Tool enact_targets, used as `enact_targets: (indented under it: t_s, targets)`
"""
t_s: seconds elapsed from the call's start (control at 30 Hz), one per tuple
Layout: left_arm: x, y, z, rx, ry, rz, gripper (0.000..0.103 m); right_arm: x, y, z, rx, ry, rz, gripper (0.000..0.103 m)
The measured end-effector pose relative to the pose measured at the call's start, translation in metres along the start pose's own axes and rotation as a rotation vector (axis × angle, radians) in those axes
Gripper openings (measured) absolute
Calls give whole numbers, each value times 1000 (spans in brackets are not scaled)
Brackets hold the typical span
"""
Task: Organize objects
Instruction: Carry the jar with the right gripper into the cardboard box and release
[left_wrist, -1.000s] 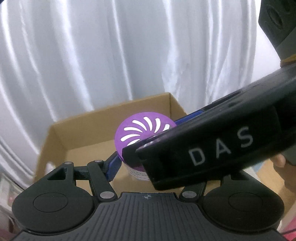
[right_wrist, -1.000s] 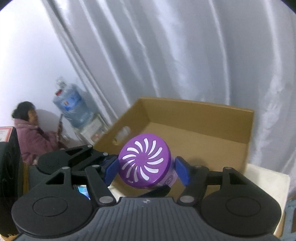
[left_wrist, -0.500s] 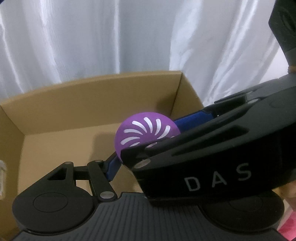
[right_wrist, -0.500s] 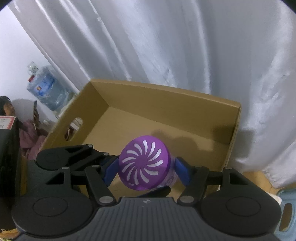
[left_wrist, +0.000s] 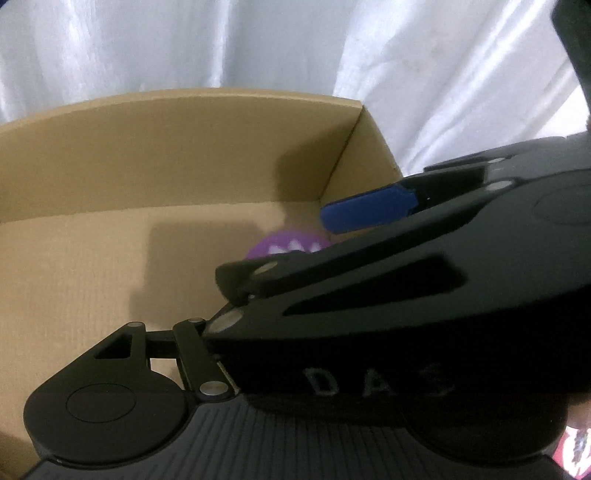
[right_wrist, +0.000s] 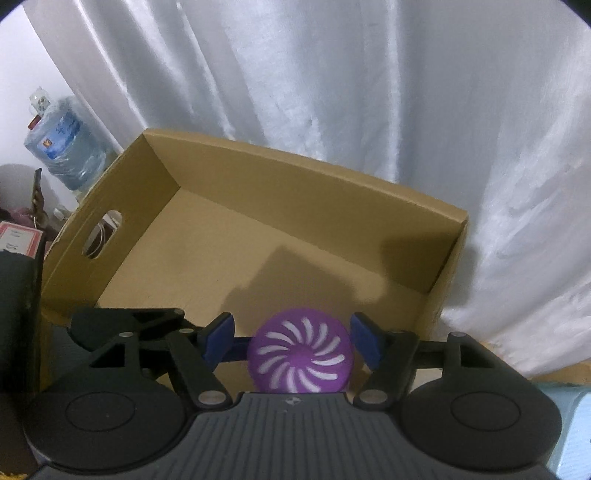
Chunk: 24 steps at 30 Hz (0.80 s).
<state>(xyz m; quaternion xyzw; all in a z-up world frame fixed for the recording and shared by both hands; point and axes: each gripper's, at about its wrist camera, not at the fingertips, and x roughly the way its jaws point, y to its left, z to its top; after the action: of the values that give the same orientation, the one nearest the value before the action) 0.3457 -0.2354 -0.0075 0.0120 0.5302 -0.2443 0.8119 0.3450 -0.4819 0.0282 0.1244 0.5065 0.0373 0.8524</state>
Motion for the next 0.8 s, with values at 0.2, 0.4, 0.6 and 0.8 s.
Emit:
enact_targets:
  t_s: [0.2, 0.4, 0.6, 0.8]
  targets:
    - [-1, 1, -4, -22, 0, 9, 75, -9, -5, -3, 58, -46, 37, 74]
    - [-39, 16, -11, -55, -92, 48, 90, -43, -18, -15, 155, -157, 115, 74]
    - [-111, 36, -35, -110, -245, 42, 102, -110, -10, -62, 193, -319, 179, 83]
    - [-177, 56, -79, -161, -403, -2, 103, -173, 11, -135, 183, -456, 172, 88]
